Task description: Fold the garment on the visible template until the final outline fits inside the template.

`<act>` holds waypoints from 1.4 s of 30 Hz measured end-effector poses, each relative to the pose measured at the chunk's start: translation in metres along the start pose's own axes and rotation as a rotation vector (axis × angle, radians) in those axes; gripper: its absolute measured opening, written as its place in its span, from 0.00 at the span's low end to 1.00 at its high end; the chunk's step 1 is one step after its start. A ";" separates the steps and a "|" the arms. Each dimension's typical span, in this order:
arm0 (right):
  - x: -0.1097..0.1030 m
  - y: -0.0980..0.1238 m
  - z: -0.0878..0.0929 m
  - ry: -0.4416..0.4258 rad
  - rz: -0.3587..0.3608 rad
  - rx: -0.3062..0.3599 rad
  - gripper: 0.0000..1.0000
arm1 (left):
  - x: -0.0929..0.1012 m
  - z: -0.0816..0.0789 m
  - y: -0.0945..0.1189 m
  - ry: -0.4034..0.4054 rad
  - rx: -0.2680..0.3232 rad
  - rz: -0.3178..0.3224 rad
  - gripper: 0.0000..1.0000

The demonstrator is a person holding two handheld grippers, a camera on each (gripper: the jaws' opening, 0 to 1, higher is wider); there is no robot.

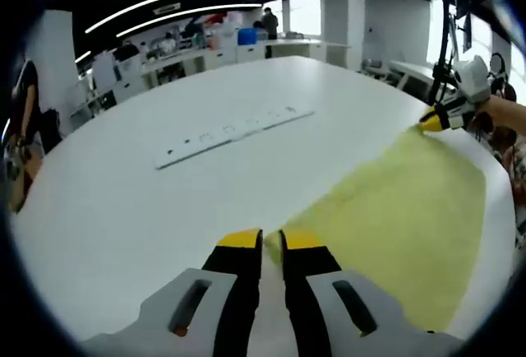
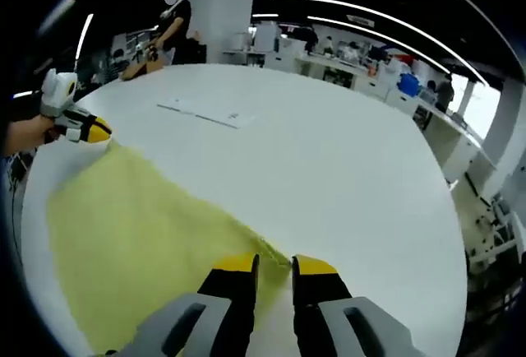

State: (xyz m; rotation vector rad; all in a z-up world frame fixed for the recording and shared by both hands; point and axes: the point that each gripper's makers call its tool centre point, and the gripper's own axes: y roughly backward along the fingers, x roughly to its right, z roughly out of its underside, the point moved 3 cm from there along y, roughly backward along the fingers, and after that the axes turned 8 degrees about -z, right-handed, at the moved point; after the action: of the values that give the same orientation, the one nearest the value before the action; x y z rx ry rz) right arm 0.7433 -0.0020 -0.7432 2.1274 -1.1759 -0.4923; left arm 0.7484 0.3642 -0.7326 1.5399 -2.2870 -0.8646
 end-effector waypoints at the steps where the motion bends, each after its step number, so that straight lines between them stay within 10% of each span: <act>1: 0.000 0.001 0.000 -0.008 -0.005 0.000 0.20 | 0.000 0.000 0.001 0.006 0.003 0.005 0.14; 18: -0.045 0.033 0.008 -0.127 -0.175 -0.013 0.73 | 0.023 0.007 0.048 0.107 0.051 0.136 0.66; 42: -0.085 0.083 0.060 -0.102 -0.278 -0.053 0.84 | 0.058 0.050 0.112 0.077 0.038 0.231 0.72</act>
State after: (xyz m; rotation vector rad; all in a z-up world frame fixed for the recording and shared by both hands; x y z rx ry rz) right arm 0.6124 0.0166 -0.7270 2.2530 -0.9126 -0.7553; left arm 0.6149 0.3582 -0.7121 1.2667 -2.3774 -0.6927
